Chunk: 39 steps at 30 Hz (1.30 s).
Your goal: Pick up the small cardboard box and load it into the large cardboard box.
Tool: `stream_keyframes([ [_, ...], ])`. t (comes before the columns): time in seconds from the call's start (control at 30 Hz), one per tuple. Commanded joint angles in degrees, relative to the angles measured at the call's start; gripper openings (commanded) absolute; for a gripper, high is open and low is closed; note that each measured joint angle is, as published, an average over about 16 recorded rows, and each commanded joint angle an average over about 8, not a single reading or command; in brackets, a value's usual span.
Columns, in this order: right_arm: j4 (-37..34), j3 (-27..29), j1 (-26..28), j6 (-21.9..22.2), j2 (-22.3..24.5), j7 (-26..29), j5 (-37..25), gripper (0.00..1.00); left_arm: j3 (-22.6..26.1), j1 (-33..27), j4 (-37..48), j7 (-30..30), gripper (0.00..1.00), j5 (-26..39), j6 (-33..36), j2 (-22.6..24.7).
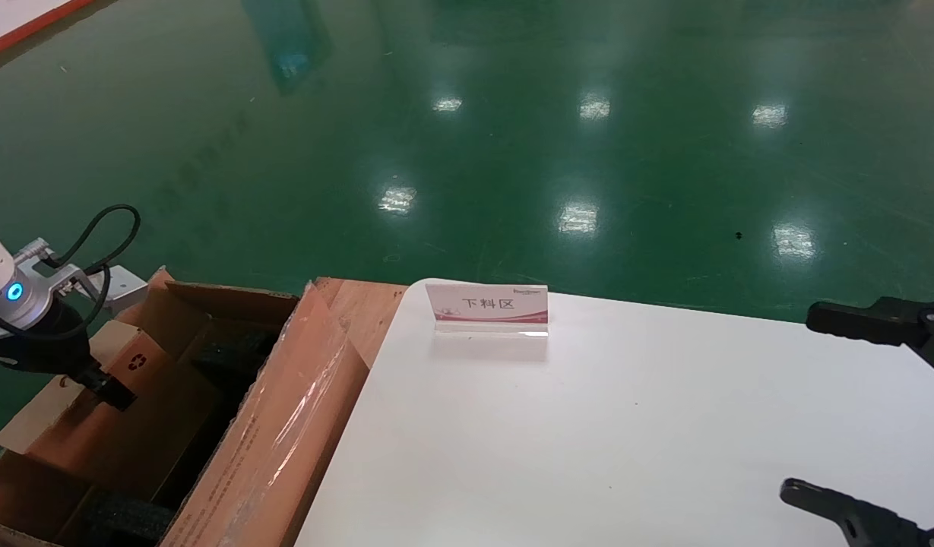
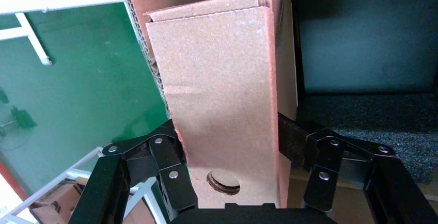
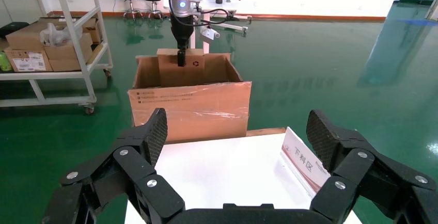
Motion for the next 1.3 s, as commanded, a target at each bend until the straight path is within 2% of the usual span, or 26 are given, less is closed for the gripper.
stream_keyframes([
  [0.03,0.00,0.00,0.00,0.00,0.00,0.00,0.00,1.00,-0.02,0.20,0.15,0.02,1.00,-0.06,-0.02,0.07],
  [0.97,-0.01,0.00,0.00,0.01,0.00,0.00,0.00,1.00,0.04,-0.68,-0.51,0.47,1.00,0.45,0.06,0.12],
  [1.13,-0.03,-0.02,0.01,0.00,0.00,-0.01,0.01,1.00,-1.57,-3.50,-2.50,3.38,1.00,-0.17,-1.02,0.03],
  [1.3,-0.04,-0.03,0.03,0.00,0.00,-0.03,0.02,1.00,-4.80,-9.26,-6.33,7.73,1.00,-2.04,-3.28,-2.06],
])
